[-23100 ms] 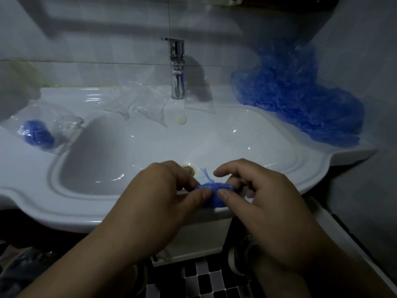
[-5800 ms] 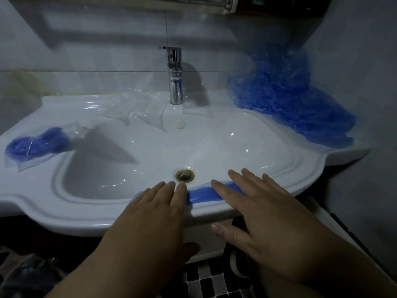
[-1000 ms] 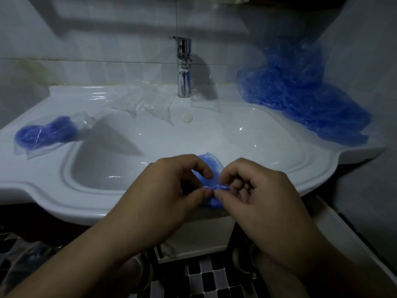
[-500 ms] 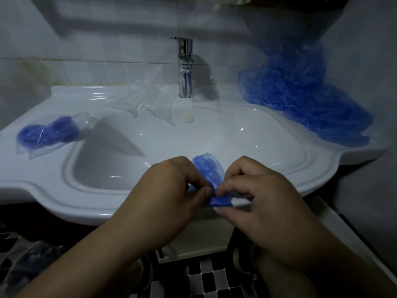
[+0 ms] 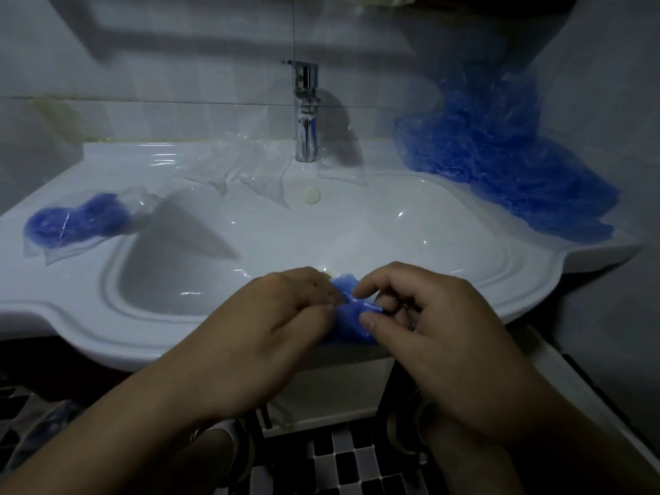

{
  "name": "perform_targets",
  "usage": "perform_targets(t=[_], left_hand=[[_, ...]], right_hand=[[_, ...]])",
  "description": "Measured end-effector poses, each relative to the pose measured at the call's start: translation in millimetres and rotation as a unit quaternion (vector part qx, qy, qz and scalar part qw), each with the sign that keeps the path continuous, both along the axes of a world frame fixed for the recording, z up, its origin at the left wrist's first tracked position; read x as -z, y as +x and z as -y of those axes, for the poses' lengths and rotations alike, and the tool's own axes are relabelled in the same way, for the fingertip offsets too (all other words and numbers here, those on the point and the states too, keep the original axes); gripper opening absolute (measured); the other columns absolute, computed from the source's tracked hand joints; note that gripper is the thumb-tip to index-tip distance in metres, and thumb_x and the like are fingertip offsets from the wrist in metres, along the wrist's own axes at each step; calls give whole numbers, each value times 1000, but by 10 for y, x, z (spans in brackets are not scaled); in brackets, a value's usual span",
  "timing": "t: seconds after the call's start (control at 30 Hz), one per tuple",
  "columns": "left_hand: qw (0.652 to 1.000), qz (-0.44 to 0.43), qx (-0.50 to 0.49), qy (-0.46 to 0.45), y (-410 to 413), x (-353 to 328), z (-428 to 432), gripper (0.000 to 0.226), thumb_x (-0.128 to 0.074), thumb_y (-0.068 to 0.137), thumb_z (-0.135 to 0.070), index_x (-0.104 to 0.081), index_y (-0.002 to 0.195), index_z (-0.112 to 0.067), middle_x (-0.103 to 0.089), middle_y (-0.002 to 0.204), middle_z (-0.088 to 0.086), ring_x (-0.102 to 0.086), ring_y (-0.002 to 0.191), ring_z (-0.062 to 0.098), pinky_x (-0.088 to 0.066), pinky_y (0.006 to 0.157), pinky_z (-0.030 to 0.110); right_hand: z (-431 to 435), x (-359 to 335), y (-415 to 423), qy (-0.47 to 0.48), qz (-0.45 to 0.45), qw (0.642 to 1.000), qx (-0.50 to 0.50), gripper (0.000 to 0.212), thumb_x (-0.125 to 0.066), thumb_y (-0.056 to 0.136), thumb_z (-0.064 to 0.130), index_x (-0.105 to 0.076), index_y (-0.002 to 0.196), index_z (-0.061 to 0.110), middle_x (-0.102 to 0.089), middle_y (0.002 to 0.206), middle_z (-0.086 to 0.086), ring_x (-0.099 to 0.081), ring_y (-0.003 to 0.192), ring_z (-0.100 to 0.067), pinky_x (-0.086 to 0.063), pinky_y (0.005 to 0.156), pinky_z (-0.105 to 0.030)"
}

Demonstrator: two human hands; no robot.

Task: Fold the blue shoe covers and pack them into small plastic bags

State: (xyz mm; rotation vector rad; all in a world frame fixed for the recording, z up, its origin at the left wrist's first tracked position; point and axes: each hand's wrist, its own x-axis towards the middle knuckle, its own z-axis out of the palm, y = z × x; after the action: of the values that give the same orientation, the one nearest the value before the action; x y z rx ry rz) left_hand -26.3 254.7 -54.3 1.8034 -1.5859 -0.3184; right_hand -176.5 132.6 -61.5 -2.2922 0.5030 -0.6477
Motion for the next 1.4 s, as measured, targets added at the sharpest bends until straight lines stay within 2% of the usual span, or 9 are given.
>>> perform_targets(t=[0.13,0.23,0.37,0.47,0.63,0.77,0.93,1.27,1.4], left_hand=[[996,-57,-61,3,-40,-2,47,41,-48,90,-54,-73,80,-23,-68,76,-7,-63,70,7,-46,64,26],[992,-16,-122,-14,-88,69,100,8,-65,83,-39,-70,84,-33,-68,74,-19,-62,68,-2,-41,57,11],[991,4,-133,-33,-99,124,116,10,-73,80,-25,-67,81,-32,-66,72,-21,-61,70,-5,-38,57,8],[991,45,-115,-46,-79,104,76,7,-67,82,-33,-72,77,-31,-65,74,-17,-60,73,-2,-41,61,11],[999,42,0,-12,-21,3,-20,32,-64,71,-58,-72,85,-30,-66,87,-13,-66,81,6,-54,70,32],[995,69,-65,-18,-64,-6,-9,27,-59,75,-59,-71,75,-35,-61,82,-19,-59,76,-4,-41,62,13],[990,11,-141,18,-120,15,61,13,-66,84,-41,-64,77,-31,-56,56,-19,-51,52,-3,-32,47,12],[972,61,-227,8,-204,31,139,17,-64,84,-44,-72,79,-30,-60,68,-10,-55,63,3,-36,52,18],[980,102,-172,5,-129,43,48,42,-61,62,-69,-69,81,-32,-59,75,-15,-54,69,-2,-36,56,11]], right_hand=[[7,21,56,-15,-7,999,34,16,-72,82,16,-63,82,29,-55,66,7,-54,58,-3,-41,52,-10],[-3,24,86,-55,-15,996,65,17,-76,79,22,-62,83,31,-55,74,11,-53,65,1,-40,54,-11],[11,32,86,-100,-26,994,34,4,-72,82,33,-68,81,33,-54,85,14,-54,71,-1,-41,61,-14],[31,24,20,-108,-66,992,-15,20,-70,75,46,-72,90,32,-54,90,16,-57,83,-2,-49,71,-24],[61,-14,-63,-125,-69,989,-35,13,-77,79,28,-72,90,32,-53,97,18,-56,95,-4,-45,76,-17],[39,-29,-79,-83,-57,994,-47,6,-64,83,31,-70,85,31,-60,84,14,-58,86,-7,-45,70,-20],[-8,4,4,9,6,1000,24,27,-71,83,14,-63,93,37,-62,78,10,-61,75,0,-43,61,-6],[6,82,90,-132,-26,990,46,6,-67,86,30,-71,90,32,-56,91,14,-56,84,-4,-50,73,-23],[59,46,1,-147,-79,986,-23,32,-67,73,52,-67,100,35,-55,94,20,-52,92,-1,-47,76,-22]])
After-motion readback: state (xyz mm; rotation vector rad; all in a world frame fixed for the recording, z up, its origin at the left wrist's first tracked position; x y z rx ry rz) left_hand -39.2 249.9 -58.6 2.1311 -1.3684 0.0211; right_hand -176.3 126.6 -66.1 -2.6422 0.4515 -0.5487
